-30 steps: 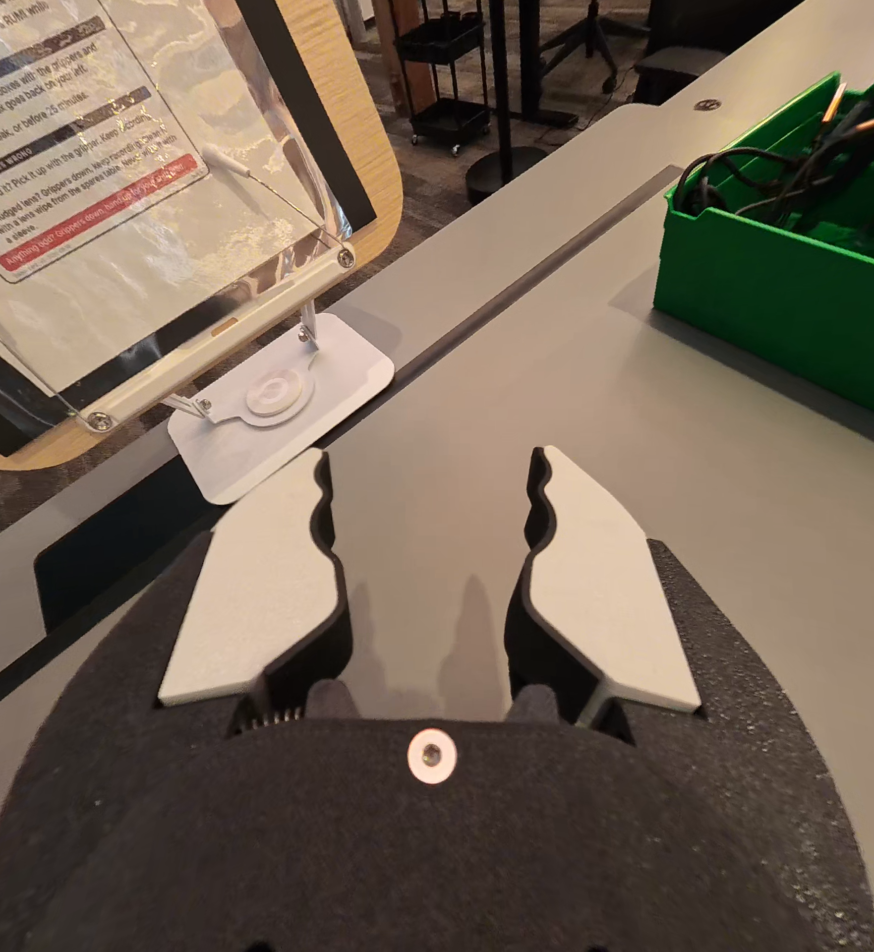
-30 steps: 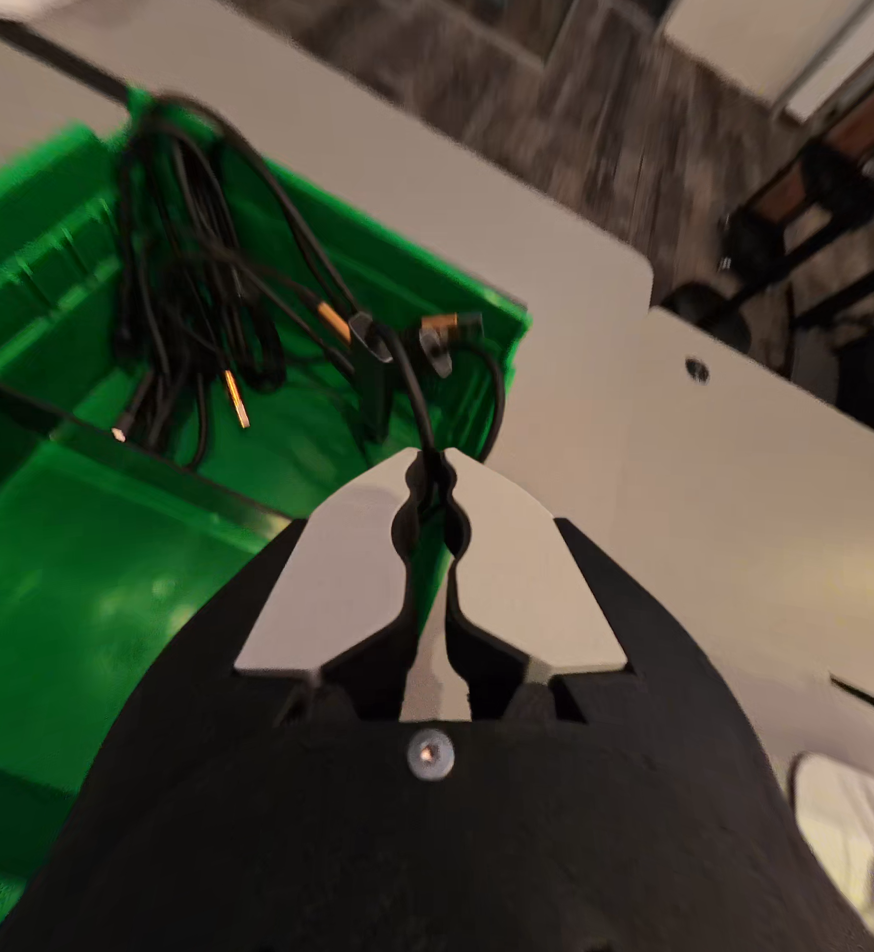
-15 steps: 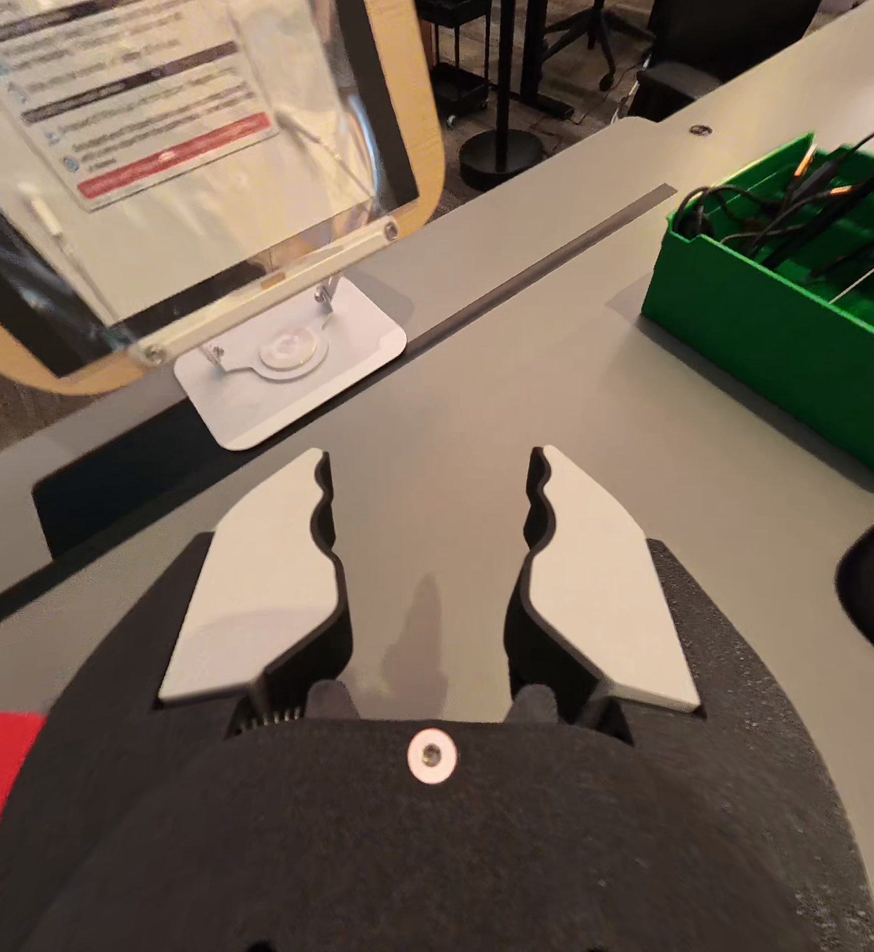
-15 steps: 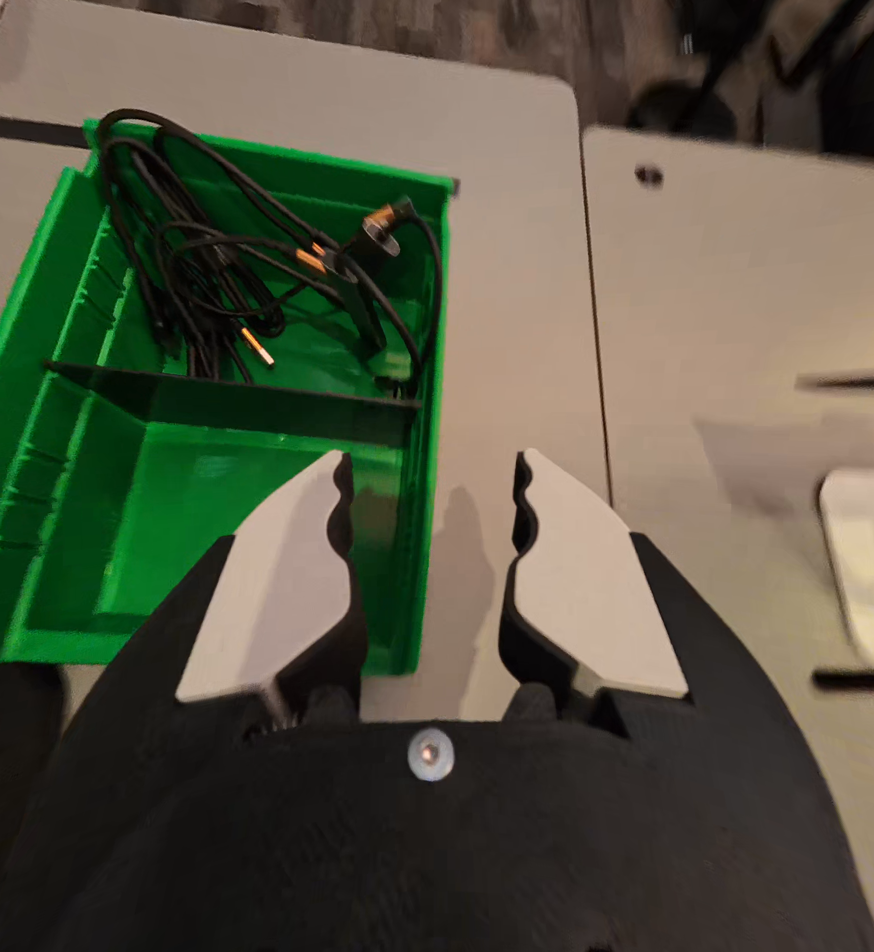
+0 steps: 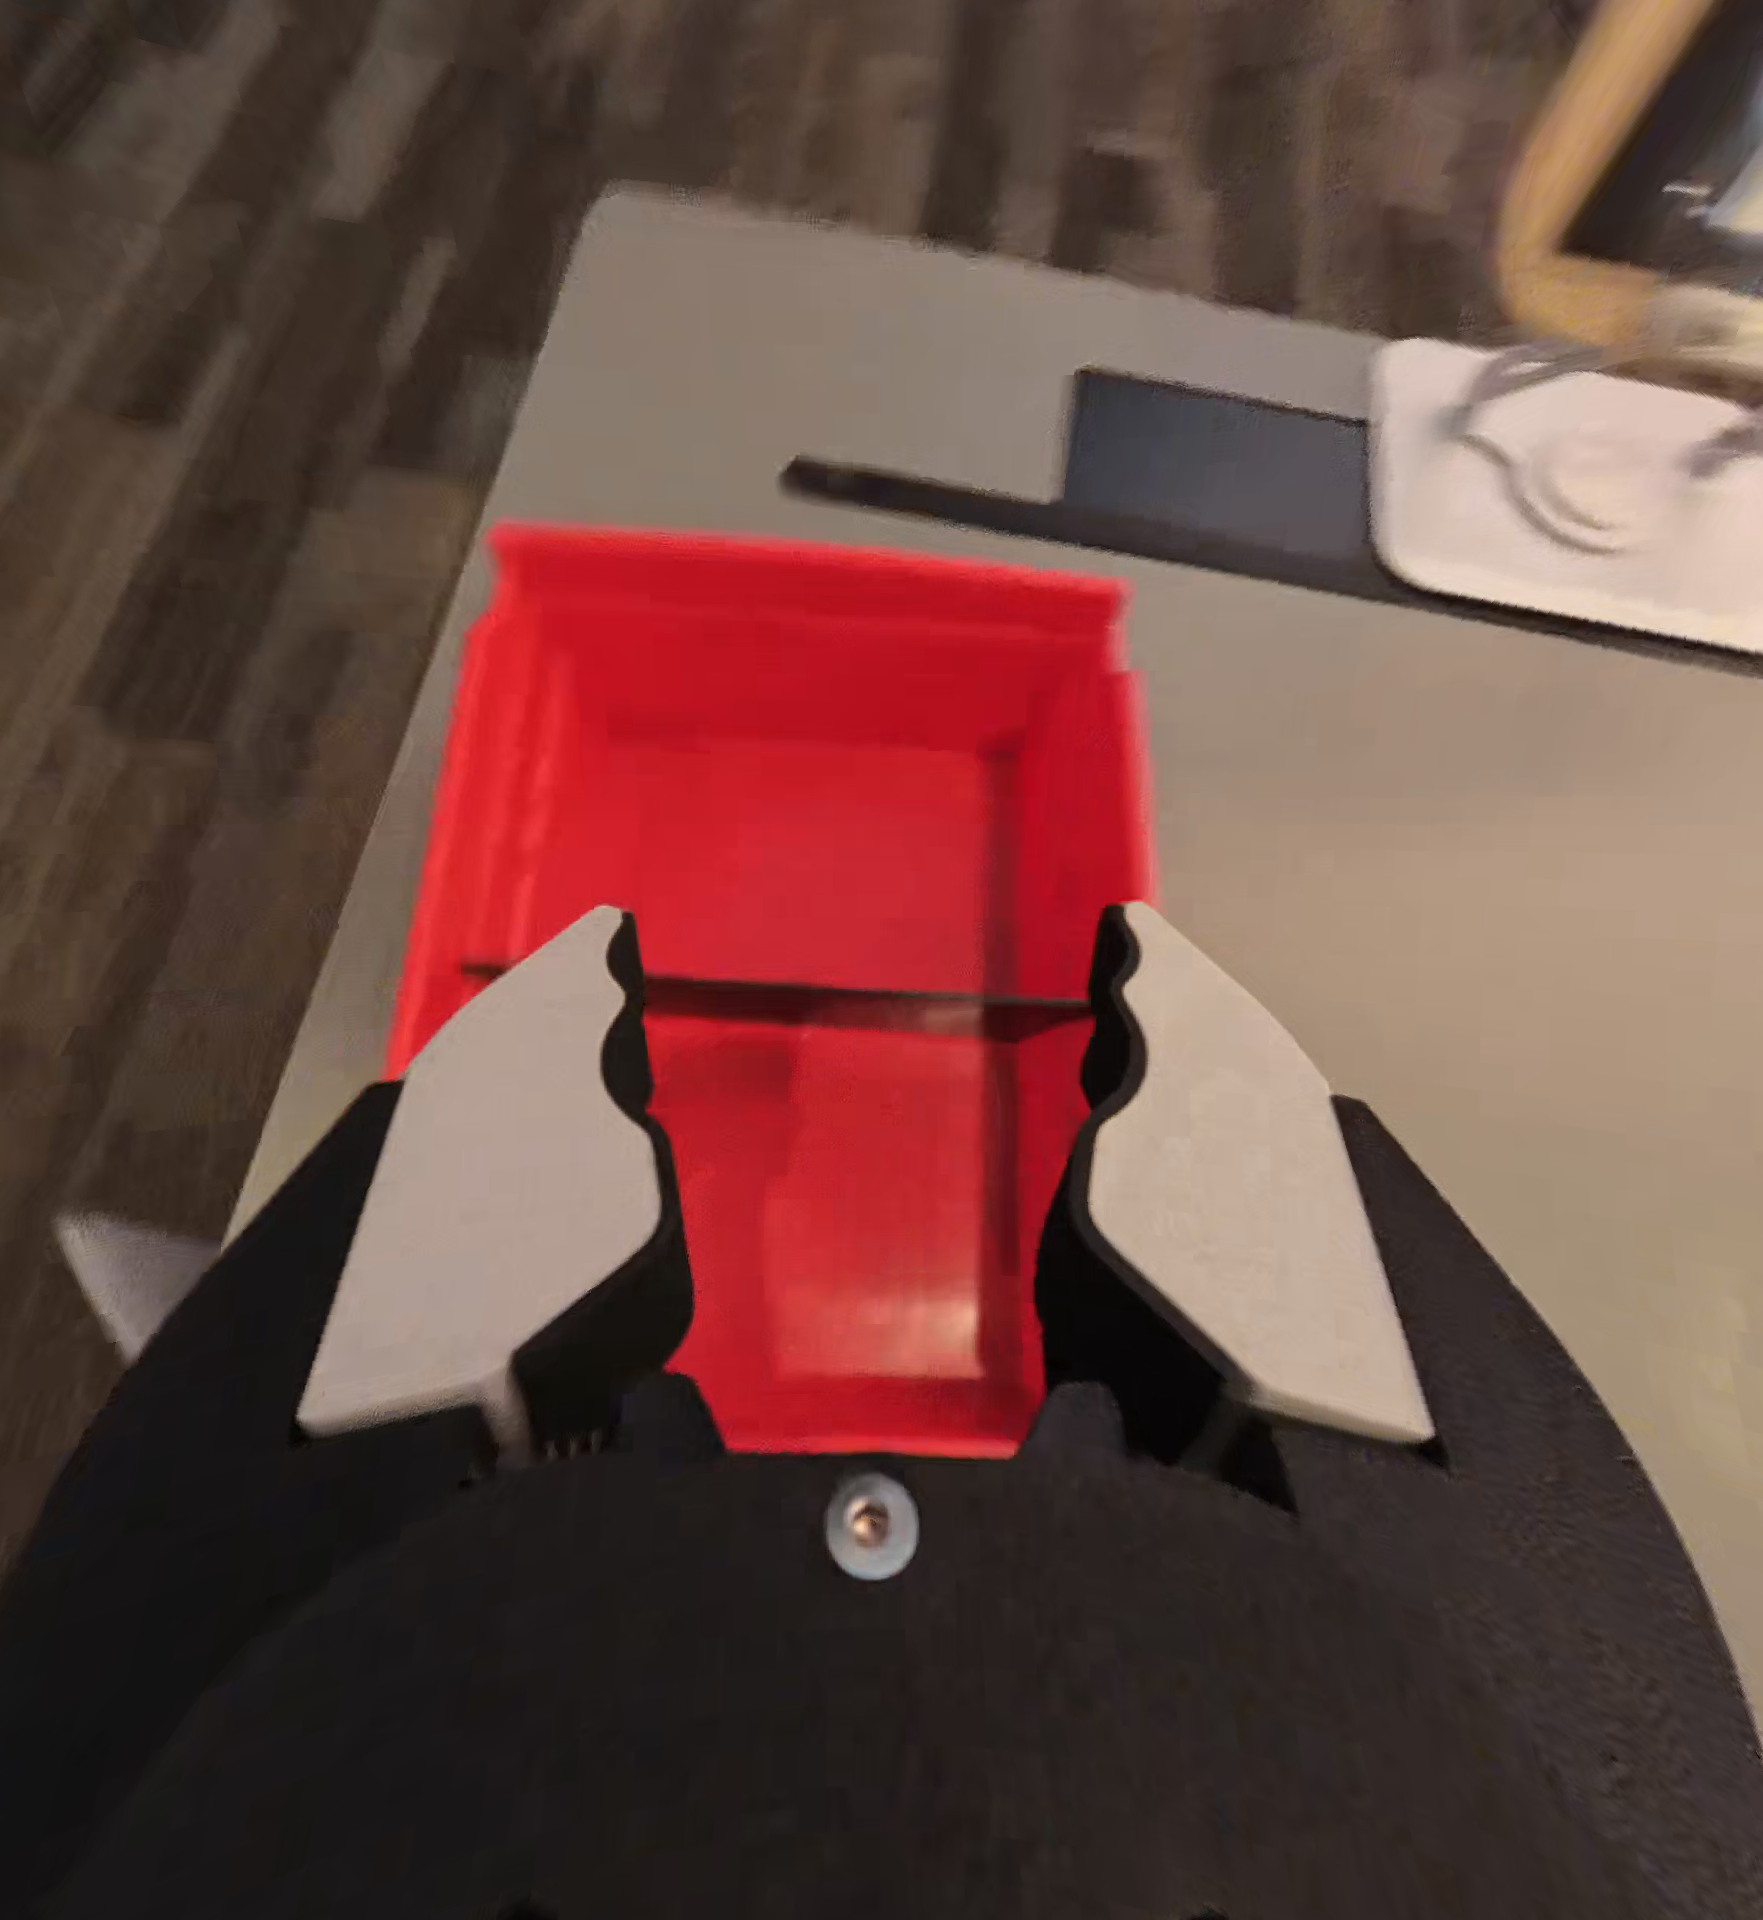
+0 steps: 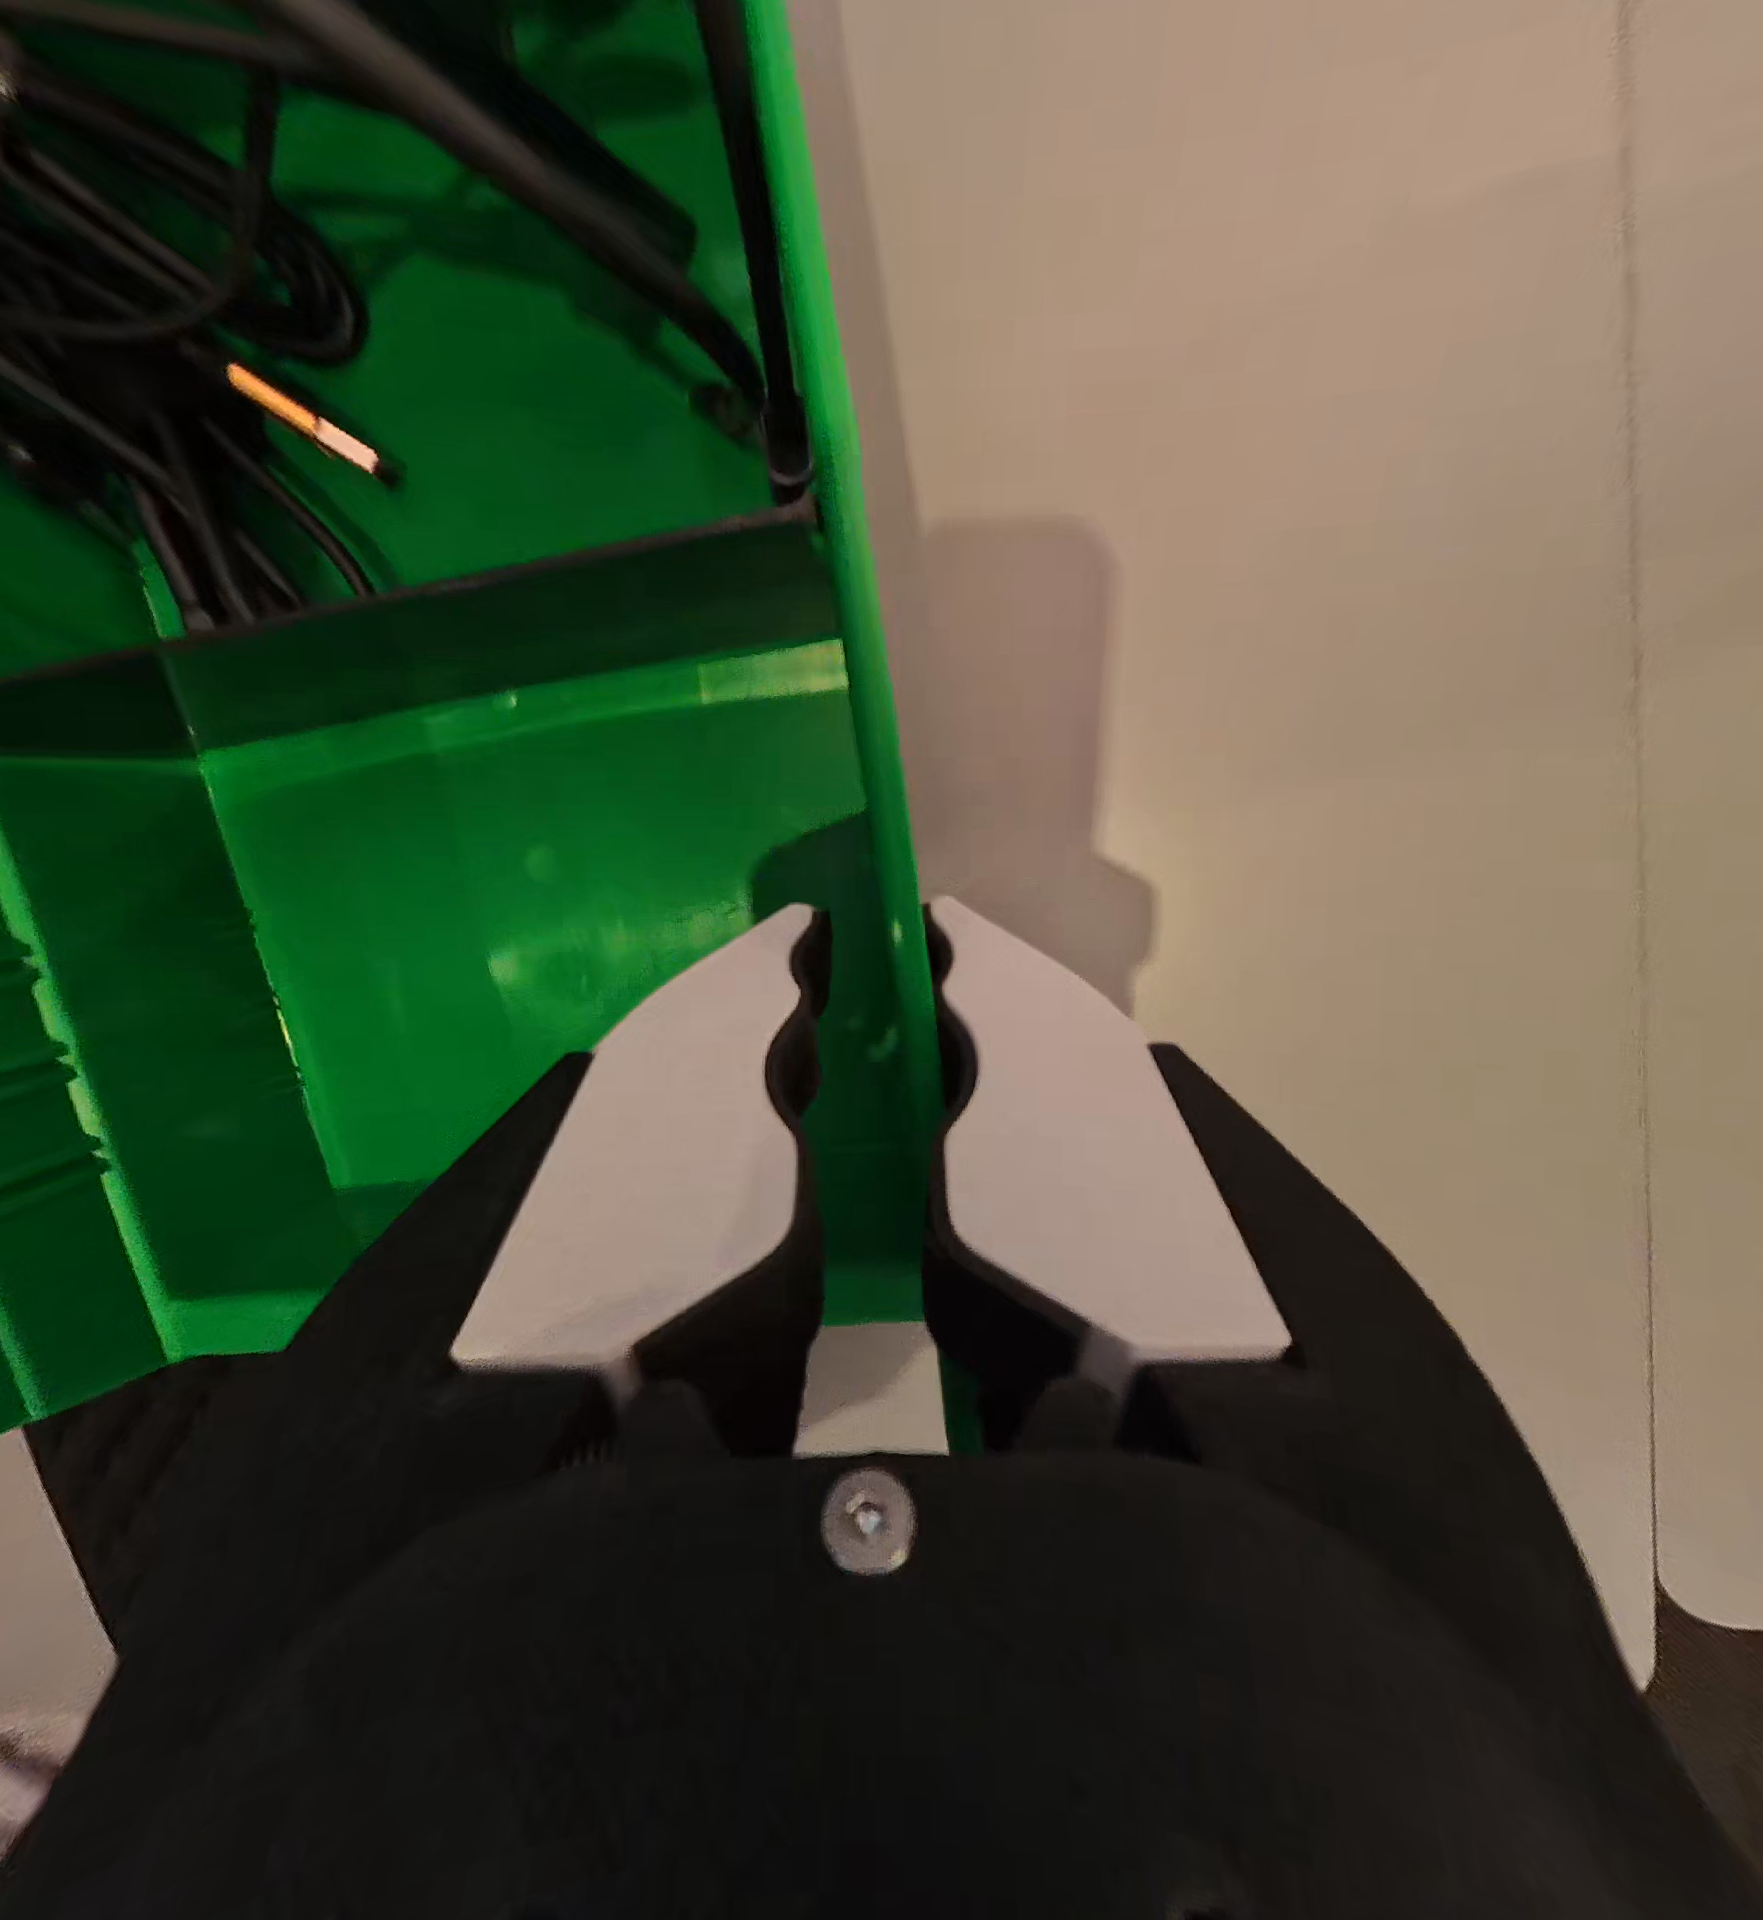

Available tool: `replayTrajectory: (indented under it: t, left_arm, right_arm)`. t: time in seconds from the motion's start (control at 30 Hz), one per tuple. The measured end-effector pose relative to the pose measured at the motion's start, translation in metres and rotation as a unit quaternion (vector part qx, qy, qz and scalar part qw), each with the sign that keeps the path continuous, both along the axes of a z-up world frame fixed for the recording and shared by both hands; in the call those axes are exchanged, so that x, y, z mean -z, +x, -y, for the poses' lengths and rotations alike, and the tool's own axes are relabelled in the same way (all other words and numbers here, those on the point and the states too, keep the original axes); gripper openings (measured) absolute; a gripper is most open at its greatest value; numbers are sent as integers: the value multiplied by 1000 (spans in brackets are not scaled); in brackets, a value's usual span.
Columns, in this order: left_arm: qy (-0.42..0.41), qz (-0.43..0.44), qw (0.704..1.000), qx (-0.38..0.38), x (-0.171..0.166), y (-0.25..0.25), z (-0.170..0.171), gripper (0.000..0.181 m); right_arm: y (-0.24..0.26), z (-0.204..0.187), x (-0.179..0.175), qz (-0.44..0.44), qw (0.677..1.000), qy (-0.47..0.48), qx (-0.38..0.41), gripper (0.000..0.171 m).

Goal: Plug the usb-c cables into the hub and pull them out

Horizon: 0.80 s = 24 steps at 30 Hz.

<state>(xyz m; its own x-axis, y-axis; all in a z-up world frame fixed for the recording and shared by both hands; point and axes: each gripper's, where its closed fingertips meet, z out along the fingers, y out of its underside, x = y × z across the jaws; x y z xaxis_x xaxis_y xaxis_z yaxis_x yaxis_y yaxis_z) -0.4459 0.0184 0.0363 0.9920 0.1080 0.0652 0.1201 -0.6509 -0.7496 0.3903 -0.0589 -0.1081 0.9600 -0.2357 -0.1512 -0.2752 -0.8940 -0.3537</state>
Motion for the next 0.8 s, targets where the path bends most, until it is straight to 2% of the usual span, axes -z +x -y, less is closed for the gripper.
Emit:
replayTrajectory:
  t: [0.1,0.2,0.37,0.43,0.5,0.57,0.7,0.8]
  left_arm:
    - [-61,60,995,-51,41,-50,22,90]
    - [-124,62,987,-81,77,-81,38,92]
    - [-147,39,981,-125,101,-120,50,88]
    - [-175,61,974,-126,117,-122,56,89]
    - [-193,86,970,-115,129,-119,57,71]
    - [-207,119,966,-101,137,-110,54,37]
    - [-246,149,953,-92,146,-96,53,16]
    - [-285,143,947,-40,152,-73,50,6]
  right_arm:
    - [-3,3,12,0,999,-31,-11,12]
    - [-9,6,13,-3,999,-39,-26,7]
    - [-26,12,13,-16,997,-50,-63,8]
    - [-28,13,13,-15,996,-55,-64,8]
    - [-31,13,13,-14,996,-55,-68,8]
    - [-37,14,13,-18,995,-56,-81,9]
    - [-46,13,13,-1,992,-72,-103,10]
    - [-56,8,13,11,990,-86,-111,9]
